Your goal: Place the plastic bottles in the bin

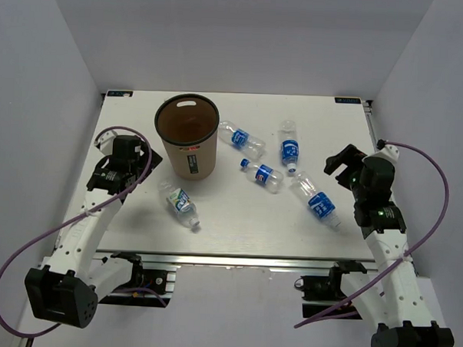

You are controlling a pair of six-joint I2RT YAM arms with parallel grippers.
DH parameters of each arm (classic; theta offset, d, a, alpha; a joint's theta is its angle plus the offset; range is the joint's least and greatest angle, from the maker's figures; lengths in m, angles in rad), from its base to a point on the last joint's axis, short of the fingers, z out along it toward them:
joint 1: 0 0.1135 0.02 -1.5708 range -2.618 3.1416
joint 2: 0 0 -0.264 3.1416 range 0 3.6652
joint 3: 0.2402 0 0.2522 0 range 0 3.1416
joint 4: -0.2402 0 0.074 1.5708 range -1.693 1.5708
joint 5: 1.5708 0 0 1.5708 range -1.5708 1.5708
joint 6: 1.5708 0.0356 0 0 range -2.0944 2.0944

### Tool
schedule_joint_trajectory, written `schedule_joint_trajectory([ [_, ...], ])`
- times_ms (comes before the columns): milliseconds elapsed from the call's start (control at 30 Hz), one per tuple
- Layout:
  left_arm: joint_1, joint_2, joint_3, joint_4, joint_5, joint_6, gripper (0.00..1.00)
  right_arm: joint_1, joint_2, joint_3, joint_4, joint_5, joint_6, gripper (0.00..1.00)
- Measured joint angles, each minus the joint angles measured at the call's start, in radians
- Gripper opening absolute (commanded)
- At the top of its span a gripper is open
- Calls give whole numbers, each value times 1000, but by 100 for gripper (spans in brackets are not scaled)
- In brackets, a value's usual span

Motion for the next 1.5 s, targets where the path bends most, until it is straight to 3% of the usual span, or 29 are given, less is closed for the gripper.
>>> schedule_joint_trajectory([
  [300, 0, 25, -74, 10, 71, 0, 98, 0, 64, 2, 3, -96, -48, 89],
  [600, 0, 176, -174, 103, 234, -10, 98, 0, 78, 2, 4, -116, -76, 89],
  [867, 0, 296, -193, 175, 263, -19, 98, 0, 69, 2, 11, -131, -96, 89],
  [967, 0, 344, -193, 188, 271, -26, 93, 0, 61, 2, 11, -126, -97, 89],
  [1000, 0, 354, -193, 187, 271, -26, 82, 0, 59, 2, 11, -123, -97, 89],
  [1200, 0, 323, -194, 171, 248, -34, 54, 0, 58, 2, 11, -104, -97, 89],
  [1400, 0, 233, -158, 69, 158, -38, 50, 0, 58, 0, 10, -89, -97, 89],
  [1500, 0, 175, -66, -42, 13, -63, 50, 0, 58, 0, 10, -85, -97, 89],
])
